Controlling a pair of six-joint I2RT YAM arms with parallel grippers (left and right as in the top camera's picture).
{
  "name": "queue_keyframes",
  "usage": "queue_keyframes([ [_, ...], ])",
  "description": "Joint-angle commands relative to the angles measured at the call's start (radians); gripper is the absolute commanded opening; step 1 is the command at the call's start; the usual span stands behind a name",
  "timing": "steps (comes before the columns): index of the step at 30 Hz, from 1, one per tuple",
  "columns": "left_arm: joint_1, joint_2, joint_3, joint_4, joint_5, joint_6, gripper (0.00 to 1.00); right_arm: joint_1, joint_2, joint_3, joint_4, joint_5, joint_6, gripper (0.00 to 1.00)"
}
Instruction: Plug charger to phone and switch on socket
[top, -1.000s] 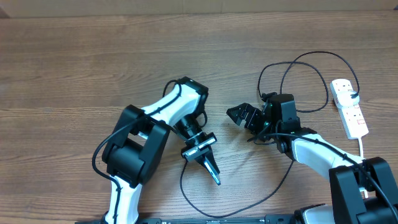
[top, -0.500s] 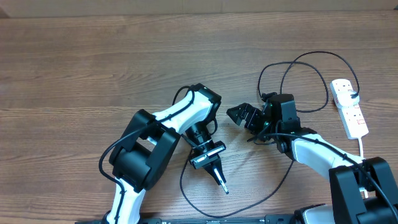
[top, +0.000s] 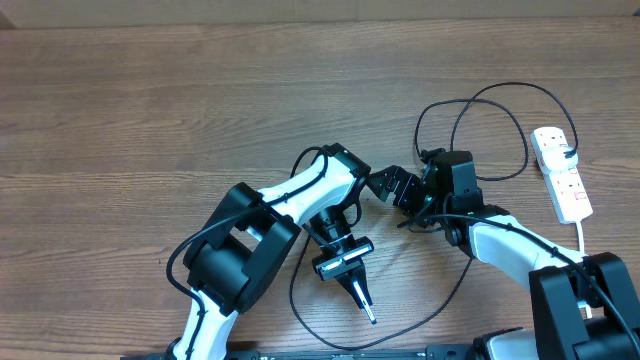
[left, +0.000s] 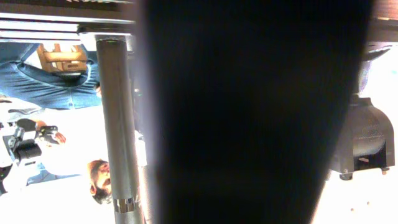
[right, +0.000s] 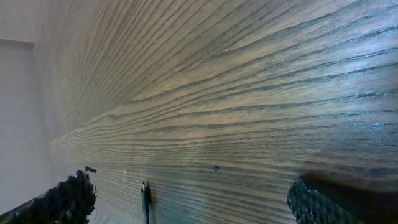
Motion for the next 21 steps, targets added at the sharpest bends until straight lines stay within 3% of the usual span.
queue_keyframes([
  [1, -0.008, -0.024, 0.015, -0.011, 0.04, -0.032, 0.04, -0.005, 0.006, 0.001, 0.004, 0.009, -0.003, 1.0],
  [5, -0.008, -0.024, 0.015, -0.011, 0.039, -0.103, 0.04, -0.005, 0.006, 0.001, 0.004, 0.01, -0.002, 1.0],
  [18, -0.007, -0.024, 0.015, -0.011, 0.044, -0.101, 0.04, -0.005, 0.006, 0.001, 0.004, 0.01, -0.002, 1.0],
  [21, -0.007, -0.024, 0.015, -0.011, 0.109, -0.032, 0.04, -0.005, 0.006, 0.001, 0.004, 0.01, -0.002, 1.0],
])
